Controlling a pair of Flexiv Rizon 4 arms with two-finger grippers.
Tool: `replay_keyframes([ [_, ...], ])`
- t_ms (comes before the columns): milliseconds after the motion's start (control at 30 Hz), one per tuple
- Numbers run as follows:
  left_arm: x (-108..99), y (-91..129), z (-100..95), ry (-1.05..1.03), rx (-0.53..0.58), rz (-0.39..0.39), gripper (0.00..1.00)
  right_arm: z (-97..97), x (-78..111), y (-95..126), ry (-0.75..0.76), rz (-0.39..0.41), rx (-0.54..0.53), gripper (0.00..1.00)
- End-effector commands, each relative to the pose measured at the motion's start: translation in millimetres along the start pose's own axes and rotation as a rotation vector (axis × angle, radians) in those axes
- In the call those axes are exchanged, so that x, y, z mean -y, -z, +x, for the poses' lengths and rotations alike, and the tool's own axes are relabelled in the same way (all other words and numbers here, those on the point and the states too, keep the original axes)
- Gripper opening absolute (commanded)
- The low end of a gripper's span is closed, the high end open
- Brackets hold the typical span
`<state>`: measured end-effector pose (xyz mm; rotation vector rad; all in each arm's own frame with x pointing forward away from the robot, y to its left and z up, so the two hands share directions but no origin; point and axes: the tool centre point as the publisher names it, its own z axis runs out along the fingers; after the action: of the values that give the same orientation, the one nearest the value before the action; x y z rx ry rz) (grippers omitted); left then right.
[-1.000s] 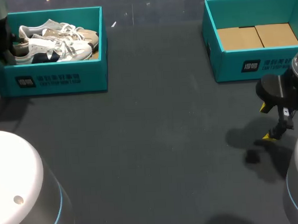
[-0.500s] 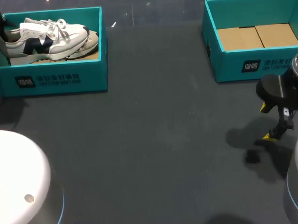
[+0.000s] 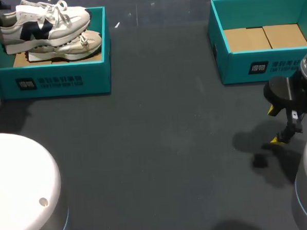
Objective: Take the shoe out of the shoebox, open the shoe tongue, remove and reinsert the insole, then place the shoe into the shoebox
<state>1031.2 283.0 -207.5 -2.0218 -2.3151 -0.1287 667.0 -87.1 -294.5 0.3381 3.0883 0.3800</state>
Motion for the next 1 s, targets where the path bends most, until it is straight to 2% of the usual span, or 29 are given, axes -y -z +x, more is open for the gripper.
replay_keyframes([
  [33,22.7,30.7,-7.3,-0.022,-0.014,-0.014,0.0,1.3,0.6,-0.3,0.001,0.0,0.002,1.0],
  [167,47.6,46.5,-22.2,-0.062,-0.02,-0.012,0.0,1.3,0.6,-0.3,0.001,0.0,0.002,1.0],
  [400,103.9,65.5,-54.0,-0.095,-0.02,-0.011,0.0,1.3,0.6,-0.3,0.001,0.0,0.002,1.0],
  [767,186.9,73.7,-103.6,-0.091,-0.059,-0.004,0.0,1.3,0.6,-0.3,0.001,0.0,0.002,1.0],
  [1000,231.1,66.1,-134.8,-0.119,-0.09,0.017,0.0,1.3,0.6,-0.3,0.001,0.0,0.002,1.0],
])
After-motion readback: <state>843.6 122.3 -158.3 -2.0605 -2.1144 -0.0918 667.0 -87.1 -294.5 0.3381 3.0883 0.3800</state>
